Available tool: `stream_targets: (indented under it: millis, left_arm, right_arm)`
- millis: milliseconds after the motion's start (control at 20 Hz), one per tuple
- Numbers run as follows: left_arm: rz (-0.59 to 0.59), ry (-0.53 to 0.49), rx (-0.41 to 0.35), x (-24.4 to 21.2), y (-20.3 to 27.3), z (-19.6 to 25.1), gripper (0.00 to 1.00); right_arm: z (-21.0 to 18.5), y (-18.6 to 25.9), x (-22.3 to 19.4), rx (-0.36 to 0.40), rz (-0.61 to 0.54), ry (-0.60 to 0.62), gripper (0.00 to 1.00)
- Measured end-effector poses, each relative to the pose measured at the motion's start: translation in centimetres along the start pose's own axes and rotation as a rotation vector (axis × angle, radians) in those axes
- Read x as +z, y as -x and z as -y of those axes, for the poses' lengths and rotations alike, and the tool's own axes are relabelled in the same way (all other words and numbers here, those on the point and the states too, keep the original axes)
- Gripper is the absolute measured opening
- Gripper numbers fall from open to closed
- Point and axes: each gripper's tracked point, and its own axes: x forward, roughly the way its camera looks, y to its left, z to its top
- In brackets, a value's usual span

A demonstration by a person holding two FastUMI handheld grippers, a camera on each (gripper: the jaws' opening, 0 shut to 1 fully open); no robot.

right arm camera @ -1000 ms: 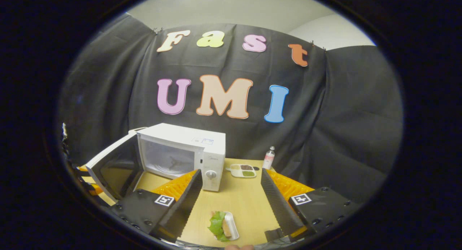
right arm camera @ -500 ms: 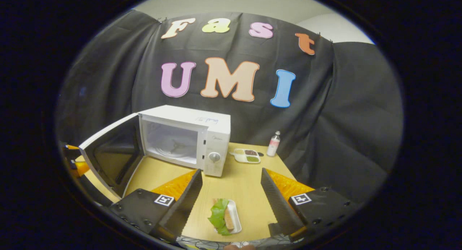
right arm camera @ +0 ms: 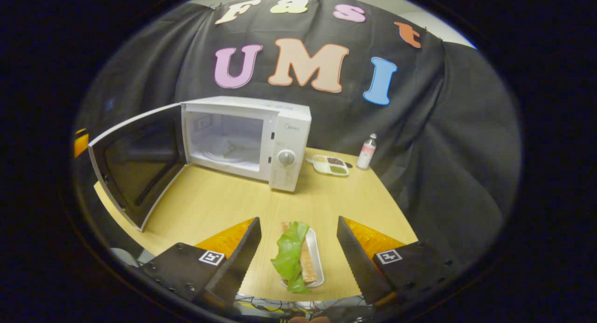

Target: Open the microwave oven with the left hand, put the food in, and close the microwave oven.

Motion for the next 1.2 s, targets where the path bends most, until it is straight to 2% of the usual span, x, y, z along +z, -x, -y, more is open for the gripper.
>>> stream_targets:
  millis: [300, 450, 550, 650, 750, 900, 1050, 1100, 1150, 1200]
  left_arm:
    - [0.055, 0.005, 0.038, 2.8, 0.3, -1.3, 1.0]
    - [0.064, 0.001, 0.049, 3.2, 0.2, -1.6, 0.98]
    - [0.068, 0.008, 0.05, 3.3, 0.4, -1.5, 0.98]
    - [0.073, 0.011, 0.048, 3.5, 0.3, -1.1, 0.98]
    - [0.078, 0.014, 0.048, 3.6, 0.4, -1.0, 1.0]
    - [0.081, 0.035, 0.043, 3.6, 0.3, -0.6, 0.98]
    - [0.084, 0.051, 0.055, 3.7, 0.0, -0.6, 0.98]
    - [0.09, 0.057, 0.056, 4.0, -0.1, -0.6, 0.98]
    - [0.096, 0.062, 0.056, 4.2, -0.2, -0.4, 0.98]
    - [0.1, 0.065, 0.053, 4.3, -0.1, -0.4, 0.98]
  right_arm:
    - [0.3, -2.2, -4.8, -0.002, -0.107, 0.02, 0.99]
    - [-0.4, -2.7, -6.5, 0.021, -0.155, 0.004, 0.99]
    - [-0.1, -2.8, -7.2, 0.012, -0.173, -0.001, 0.93]
    - [-0.1, -3.1, -7.6, 0.021, -0.192, -0.019, 0.82]
    - [0.2, -3.1, -7.7, 0.015, -0.198, -0.025, 0.83]
    - [0.1, -3.5, -8.1, 0.015, -0.214, -0.061, 0.48]
    - [-0.3, -3.5, -8.1, 0.026, -0.234, -0.062, 0.48]
    - [-0.4, -3.4, -8.1, 0.031, -0.245, -0.061, 0.36]
    - [-0.4, -3.3, -8.1, 0.027, -0.239, -0.054, 0.42]
    - [-0.1, -3.3, -7.9, 0.022, -0.235, -0.046, 0.42]
